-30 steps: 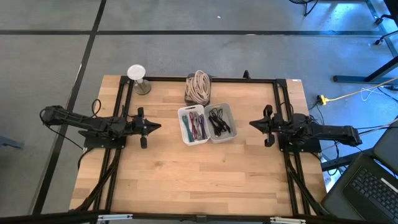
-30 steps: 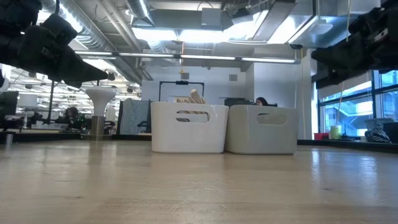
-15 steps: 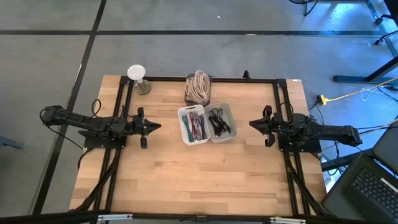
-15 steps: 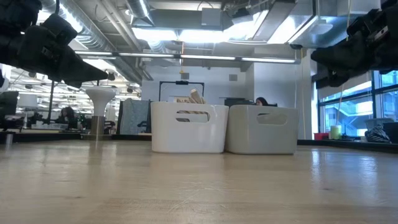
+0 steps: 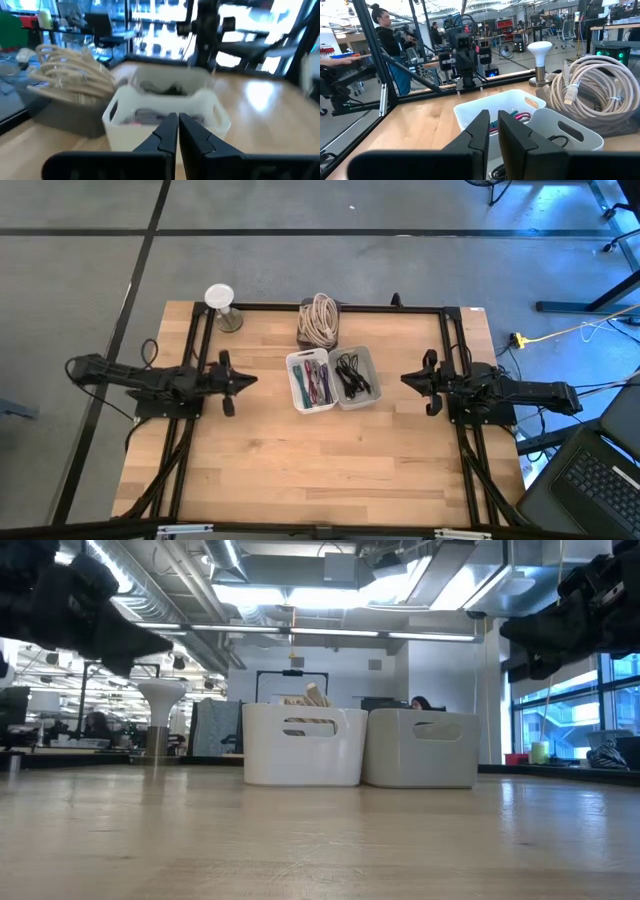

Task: Pick & Place USB Port
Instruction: Return to Home Position

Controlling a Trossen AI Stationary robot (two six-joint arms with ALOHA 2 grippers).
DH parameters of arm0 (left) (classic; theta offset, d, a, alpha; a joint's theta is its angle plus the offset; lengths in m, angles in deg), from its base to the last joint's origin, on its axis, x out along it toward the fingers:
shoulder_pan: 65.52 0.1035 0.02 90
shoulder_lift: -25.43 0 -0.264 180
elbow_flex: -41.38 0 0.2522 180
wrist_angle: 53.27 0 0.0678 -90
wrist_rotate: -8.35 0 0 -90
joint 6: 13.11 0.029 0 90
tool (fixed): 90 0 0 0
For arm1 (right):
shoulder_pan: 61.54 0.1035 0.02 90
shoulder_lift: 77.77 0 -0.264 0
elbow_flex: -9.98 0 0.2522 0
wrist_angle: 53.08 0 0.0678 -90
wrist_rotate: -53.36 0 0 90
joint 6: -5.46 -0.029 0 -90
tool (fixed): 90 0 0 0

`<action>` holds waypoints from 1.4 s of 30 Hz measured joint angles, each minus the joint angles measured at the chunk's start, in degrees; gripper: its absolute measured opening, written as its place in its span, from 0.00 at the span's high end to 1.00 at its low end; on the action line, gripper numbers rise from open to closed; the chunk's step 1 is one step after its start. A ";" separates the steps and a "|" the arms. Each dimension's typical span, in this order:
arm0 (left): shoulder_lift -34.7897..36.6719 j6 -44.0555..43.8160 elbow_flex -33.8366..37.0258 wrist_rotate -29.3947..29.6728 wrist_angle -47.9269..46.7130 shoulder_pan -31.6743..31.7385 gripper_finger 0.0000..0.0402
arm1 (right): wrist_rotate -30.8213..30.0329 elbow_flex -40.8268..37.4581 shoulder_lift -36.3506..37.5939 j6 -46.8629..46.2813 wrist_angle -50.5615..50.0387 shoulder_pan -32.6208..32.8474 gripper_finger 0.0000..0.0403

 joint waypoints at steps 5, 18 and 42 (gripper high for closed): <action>9.56 0.75 0.00 -7.01 -0.72 4.34 0.99 | 0.01 0.00 0.00 0.01 -0.01 0.00 0.90; 9.55 4.62 -0.02 -19.88 -2.97 10.53 0.97 | 0.01 0.00 -0.02 0.01 0.00 0.00 0.90; 9.58 4.43 0.00 -19.78 -2.16 11.09 0.98 | 0.01 0.00 -0.02 0.01 0.01 0.00 0.90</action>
